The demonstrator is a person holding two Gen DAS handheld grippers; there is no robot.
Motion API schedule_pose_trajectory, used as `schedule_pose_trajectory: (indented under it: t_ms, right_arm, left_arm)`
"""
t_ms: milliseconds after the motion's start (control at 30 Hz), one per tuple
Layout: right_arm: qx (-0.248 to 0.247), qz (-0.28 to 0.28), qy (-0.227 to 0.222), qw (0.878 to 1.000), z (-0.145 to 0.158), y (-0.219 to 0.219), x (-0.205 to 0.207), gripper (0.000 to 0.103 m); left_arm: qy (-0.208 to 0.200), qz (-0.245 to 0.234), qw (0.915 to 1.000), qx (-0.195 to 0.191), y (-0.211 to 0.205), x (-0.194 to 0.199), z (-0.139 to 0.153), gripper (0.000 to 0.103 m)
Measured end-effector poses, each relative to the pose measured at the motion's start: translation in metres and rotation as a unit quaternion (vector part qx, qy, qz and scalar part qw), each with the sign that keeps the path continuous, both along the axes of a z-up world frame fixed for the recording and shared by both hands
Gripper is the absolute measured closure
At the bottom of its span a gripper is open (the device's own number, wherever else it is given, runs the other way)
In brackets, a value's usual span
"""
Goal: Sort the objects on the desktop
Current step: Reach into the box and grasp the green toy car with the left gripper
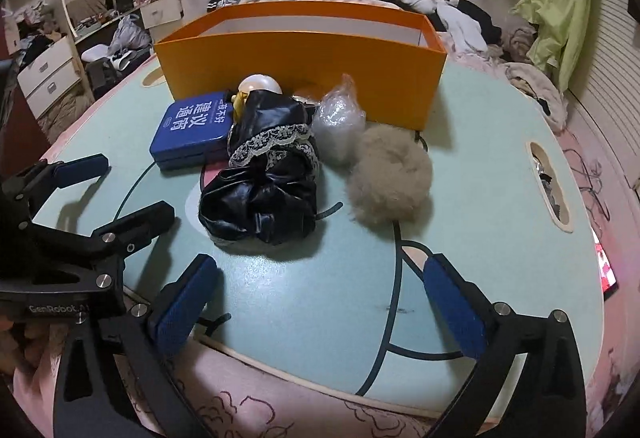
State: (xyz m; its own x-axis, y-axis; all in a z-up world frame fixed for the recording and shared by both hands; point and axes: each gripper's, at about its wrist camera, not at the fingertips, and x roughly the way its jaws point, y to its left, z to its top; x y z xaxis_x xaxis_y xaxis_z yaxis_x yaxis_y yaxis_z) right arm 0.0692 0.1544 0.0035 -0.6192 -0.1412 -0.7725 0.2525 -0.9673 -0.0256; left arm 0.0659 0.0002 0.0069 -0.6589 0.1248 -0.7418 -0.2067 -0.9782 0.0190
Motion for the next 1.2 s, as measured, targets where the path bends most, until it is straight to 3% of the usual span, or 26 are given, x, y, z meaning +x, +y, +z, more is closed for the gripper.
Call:
schedule_pose_trajectory:
  t_ms: [200, 500, 667, 767, 833, 900, 967, 1033, 1100, 1133, 1200]
  right_arm:
    - [-0.004, -0.032, -0.004, 0.999, -0.003, 0.014, 0.006, 0.001]
    - [0.001, -0.034, -0.002, 0.999, -0.002, 0.013, 0.007, 0.001]
    - [0.001, -0.034, -0.001, 0.999, -0.002, 0.013, 0.008, 0.0]
    - [-0.001, -0.034, -0.001, 0.999, -0.002, 0.013, 0.008, 0.001]
    - [-0.001, -0.034, 0.0, 0.999, -0.002, 0.014, 0.008, 0.0]
    - [-0.001, -0.034, 0.0, 0.999, -0.002, 0.015, 0.009, 0.001]
    - [-0.001, -0.034, 0.0, 0.999, -0.002, 0.015, 0.009, 0.0]
    - [-0.002, -0.034, 0.0, 0.999, -0.002, 0.015, 0.009, 0.001]
    - [-0.001, -0.034, 0.0, 0.999, -0.002, 0.015, 0.009, 0.001]
    - [-0.001, -0.034, 0.0, 0.999, -0.002, 0.015, 0.009, 0.001]
    - [-0.002, -0.034, 0.001, 0.999, -0.002, 0.015, 0.009, 0.001]
  left_arm:
    - [-0.006, -0.005, 1.0, -0.002, -0.001, -0.005, -0.003, 0.0]
    - [-0.005, -0.008, 0.9999, -0.003, 0.001, -0.004, -0.004, 0.0]
    - [-0.039, -0.042, 0.9983, -0.006, 0.005, -0.014, 0.001, 0.002]
    - [-0.04, -0.037, 0.9954, 0.079, -0.009, -0.018, 0.028, 0.007]
    - [-0.002, -0.034, 0.9902, 0.136, -0.016, -0.02, 0.06, 0.007]
    - [0.029, -0.045, 0.9888, 0.14, -0.007, -0.026, 0.088, 0.007]
    - [0.031, -0.076, 0.989, 0.123, 0.015, -0.043, 0.109, 0.009]
    - [-0.005, -0.109, 0.9866, 0.121, 0.038, -0.072, 0.116, 0.019]
    - [-0.077, -0.12, 0.9811, 0.131, 0.064, -0.107, 0.105, 0.021]
    - [-0.123, -0.116, 0.9752, 0.142, 0.077, -0.13, 0.093, 0.021]
    - [-0.168, -0.086, 0.971, 0.147, 0.09, -0.158, 0.074, 0.026]
